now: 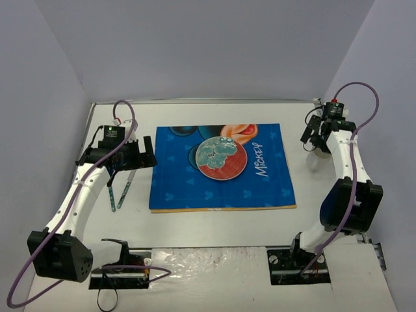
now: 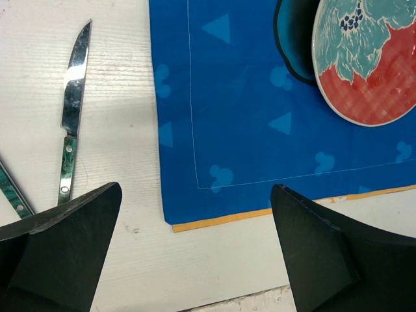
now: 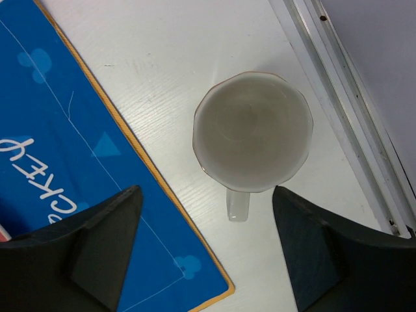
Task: Set the dinner table for one person
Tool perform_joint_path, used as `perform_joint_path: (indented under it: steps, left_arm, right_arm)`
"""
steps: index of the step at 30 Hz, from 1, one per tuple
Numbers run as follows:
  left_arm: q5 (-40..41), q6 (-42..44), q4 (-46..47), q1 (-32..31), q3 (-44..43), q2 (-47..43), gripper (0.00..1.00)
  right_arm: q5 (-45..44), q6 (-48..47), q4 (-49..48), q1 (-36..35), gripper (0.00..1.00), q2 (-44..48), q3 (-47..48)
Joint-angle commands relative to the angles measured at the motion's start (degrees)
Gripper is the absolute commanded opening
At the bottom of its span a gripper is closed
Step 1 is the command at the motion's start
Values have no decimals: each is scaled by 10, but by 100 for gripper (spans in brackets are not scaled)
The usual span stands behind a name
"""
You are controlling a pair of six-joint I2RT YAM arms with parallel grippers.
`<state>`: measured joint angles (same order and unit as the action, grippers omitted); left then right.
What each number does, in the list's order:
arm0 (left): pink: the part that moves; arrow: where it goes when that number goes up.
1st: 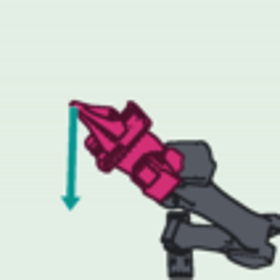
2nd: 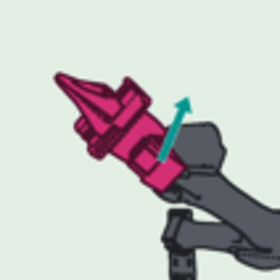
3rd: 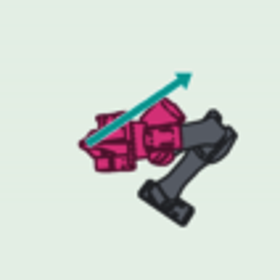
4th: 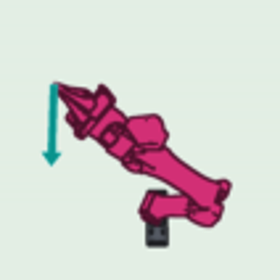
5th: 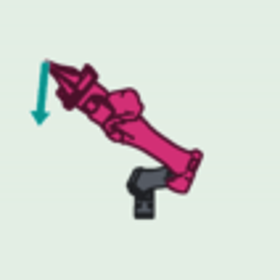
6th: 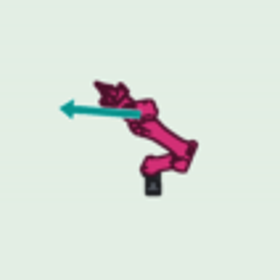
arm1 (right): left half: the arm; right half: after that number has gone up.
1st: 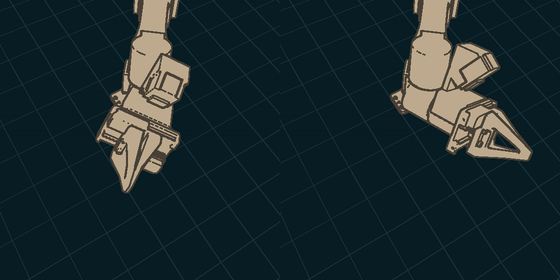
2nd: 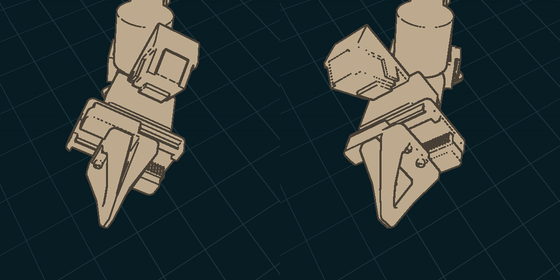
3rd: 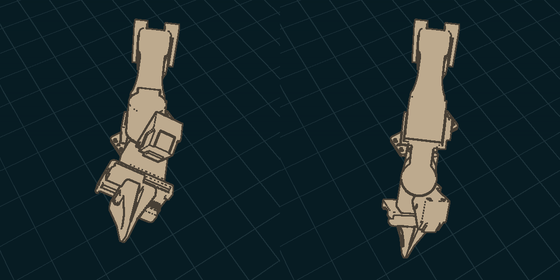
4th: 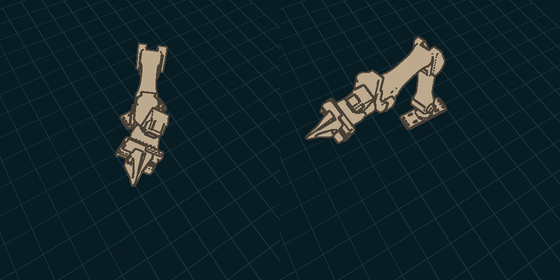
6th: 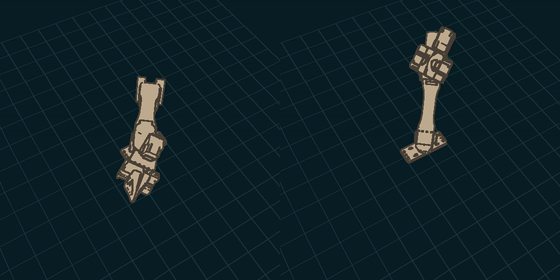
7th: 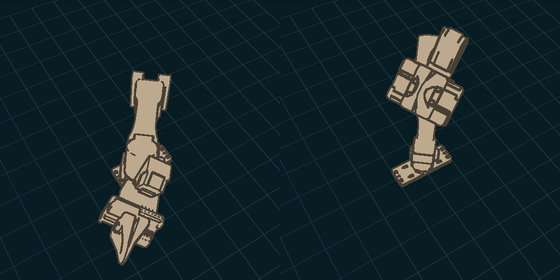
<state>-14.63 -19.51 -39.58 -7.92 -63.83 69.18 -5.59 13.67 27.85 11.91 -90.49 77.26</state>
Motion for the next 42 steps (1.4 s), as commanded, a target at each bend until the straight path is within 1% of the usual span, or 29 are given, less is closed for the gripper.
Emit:
perform_joint_path:
  steps: [1,5,17,20,24,29,31,33,35,37,42]
  left_arm:
    - [-18,6,22,-2,-2,-3,97]
    - [-17,6,21,-2,-1,-7,97]
    - [-11,8,19,-2,14,-19,97]
    - [-10,9,18,-2,15,-19,97]
    - [-9,10,20,-2,15,-19,97]
    - [-9,10,21,-2,16,-17,97]
    - [-11,9,21,-2,14,-14,97]
    - [-13,10,22,-2,11,-13,97]
    - [-14,9,23,-2,10,-12,97]
    - [-17,9,24,-2,9,-8,97]
    - [-24,6,25,-2,10,-3,97]
  right_arm:
    - [3,10,-10,0,71,-26,-5]
    - [6,12,-22,0,64,-46,-1]
    - [-10,18,-35,0,52,-101,27]
    - [-16,16,-37,0,47,-113,33]
    - [-25,12,-38,0,34,-121,39]
    - [-41,-4,-37,-2,13,-112,41]
    - [-55,-23,-36,-6,2,-97,45]
    - [-68,-37,-37,-15,0,-84,54]
    - [-74,-65,-36,-23,0,-76,62]
    - [-84,-105,-35,-49,0,-67,82]
    - [-53,-214,-23,-101,0,-71,156]
